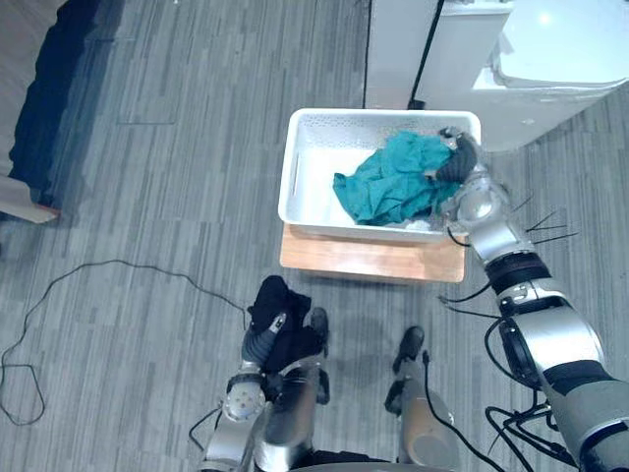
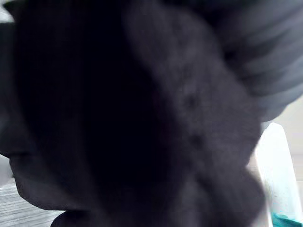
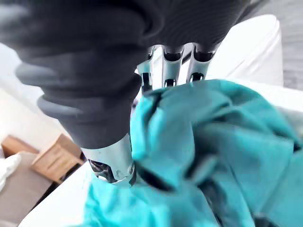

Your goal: Tidy the bed and pick cloth on bed and put in laundry

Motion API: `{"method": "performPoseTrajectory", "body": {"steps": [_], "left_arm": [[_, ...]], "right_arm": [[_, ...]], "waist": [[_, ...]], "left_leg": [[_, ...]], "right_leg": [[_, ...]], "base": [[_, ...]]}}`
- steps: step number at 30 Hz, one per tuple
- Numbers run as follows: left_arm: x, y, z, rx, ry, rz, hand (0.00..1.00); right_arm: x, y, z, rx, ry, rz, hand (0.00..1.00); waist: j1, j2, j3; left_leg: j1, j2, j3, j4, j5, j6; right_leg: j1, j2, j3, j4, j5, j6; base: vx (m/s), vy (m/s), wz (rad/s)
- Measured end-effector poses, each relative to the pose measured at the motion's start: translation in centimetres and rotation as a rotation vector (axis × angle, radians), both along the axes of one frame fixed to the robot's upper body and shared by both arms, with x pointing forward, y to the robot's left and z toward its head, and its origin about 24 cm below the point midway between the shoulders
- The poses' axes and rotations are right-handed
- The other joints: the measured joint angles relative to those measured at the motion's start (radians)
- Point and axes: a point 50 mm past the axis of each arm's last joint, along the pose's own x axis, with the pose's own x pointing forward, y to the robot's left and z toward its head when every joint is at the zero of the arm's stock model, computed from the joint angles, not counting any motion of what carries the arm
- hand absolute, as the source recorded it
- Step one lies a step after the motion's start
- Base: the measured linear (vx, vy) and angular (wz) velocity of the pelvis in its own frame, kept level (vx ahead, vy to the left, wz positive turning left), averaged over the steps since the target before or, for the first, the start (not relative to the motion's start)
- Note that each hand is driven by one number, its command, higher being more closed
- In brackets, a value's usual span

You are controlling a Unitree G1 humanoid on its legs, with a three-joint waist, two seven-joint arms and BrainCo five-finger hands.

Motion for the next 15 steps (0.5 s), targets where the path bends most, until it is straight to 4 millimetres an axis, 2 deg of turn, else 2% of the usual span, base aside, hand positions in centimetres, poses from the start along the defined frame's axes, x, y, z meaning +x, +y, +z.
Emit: {"method": "performPoseTrajectory", "body": {"steps": [1, 3, 5, 6, 7, 8, 9, 11, 13, 14, 15], "left_arm": [[0.2, -0.1, 0.5, -0.002, -0.021, -0.001, 1.00], [0.8, -0.4, 1.8, -0.006, -0.080, -0.007, 1.00], [1.1, 0.1, 2.9, 0.013, -0.133, 0.003, 1.00], [1.1, 0.3, 3.1, 0.019, -0.141, 0.005, 1.00], [1.1, 0.7, 3.3, 0.028, -0.152, 0.010, 1.00], [1.1, 0.9, 3.5, 0.029, -0.158, 0.021, 1.00], [1.2, 1.0, 3.6, 0.028, -0.162, 0.023, 1.00], [1.6, 1.6, 4.8, 0.024, -0.213, 0.050, 1.00], [1.9, 2.4, 5.6, 0.030, -0.250, 0.084, 1.00], [2.7, 3.3, 6.8, 0.040, -0.300, 0.124, 1.00], [3.4, 4.0, 7.7, 0.050, -0.336, 0.155, 1.00]], "right_arm": [[-0.3, -0.2, -0.2, 0.002, -0.015, -0.009, 0.00], [-1.8, -0.1, -1.8, -0.012, -0.042, -0.014, 0.00], [-4.5, 1.5, -6.3, -0.025, 0.000, 0.022, 0.00], [-5.3, 1.7, -7.5, -0.024, 0.018, 0.024, 0.00], [-6.9, 1.9, -9.6, -0.033, 0.056, 0.022, 0.00], [-8.5, 1.7, -11.3, -0.028, 0.088, 0.003, 0.00], [-9.4, 1.3, -11.9, -0.027, 0.100, -0.014, 0.00], [-12.3, -0.3, -13.6, -0.033, 0.138, -0.079, 0.00], [-13.8, -1.3, -14.7, -0.017, 0.170, -0.124, 0.00], [-15.3, -2.1, -15.7, -0.009, 0.207, -0.165, 0.00], [-15.9, -2.5, -16.3, -0.004, 0.229, -0.182, 0.00]], "waist": [[-0.002, -0.002, -0.001], [-0.017, -0.009, -0.005], [-0.025, -0.053, -0.048], [-0.037, -0.065, -0.062], [-0.061, -0.085, -0.087], [-0.075, -0.099, -0.117], [-0.081, -0.106, -0.132], [-0.115, -0.122, -0.159], [-0.127, -0.128, -0.179], [-0.132, -0.129, -0.190], [-0.134, -0.130, -0.191]], "left_leg": [[0.005, 0.000, 0.003, 0.000, 0.000, 0.000], [0.033, 0.000, 0.010, 0.000, -0.002, 0.001], [0.065, 0.009, 0.052, -0.001, -0.019, 0.003], [0.071, 0.009, 0.055, -0.001, -0.021, 0.003], [0.088, 0.011, 0.061, -0.001, -0.031, -0.002], [0.102, 0.012, 0.071, -0.001, -0.040, -0.006], [0.108, 0.012, 0.078, -0.001, -0.044, -0.006], [0.139, 0.011, 0.095, -0.001, -0.057, -0.006], [0.152, 0.012, 0.110, -0.001, -0.062, -0.007], [0.161, 0.013, 0.120, -0.001, -0.064, -0.008], [0.167, 0.014, 0.130, -0.001, -0.064, -0.009]], "right_leg": [[0.004, 0.000, 0.002, 0.000, 0.001, 0.000], [0.031, 0.000, 0.004, -0.002, 0.000, 0.001], [0.041, 0.007, 0.042, -0.006, -0.002, 0.003], [0.048, 0.008, 0.044, -0.012, -0.003, 0.004], [0.065, 0.010, 0.049, -0.018, -0.007, 0.008], [0.073, 0.009, 0.050, -0.018, -0.013, 0.015], [0.074, 0.010, 0.056, -0.018, -0.014, 0.016], [0.096, 0.010, 0.069, -0.018, -0.018, 0.017], [0.099, 0.011, 0.083, -0.019, -0.020, 0.017], [0.102, 0.012, 0.092, -0.019, -0.026, 0.021], [0.102, 0.014, 0.102, -0.019, -0.030, 0.018]], "base": [[0.04, -0.033, -0.01], [0.08, -0.035, -0.09], [0.11, -0.061, -0.43], [0.11, -0.061, -0.31], [0.10, -0.042, -0.17], [0.09, -0.032, -0.22], [0.10, -0.021, -0.25], [0.06, -0.009, -0.21], [0.02, -0.004, -0.23], [0.01, -0.010, -0.28], [-0.01, -0.010, -0.25]]}}
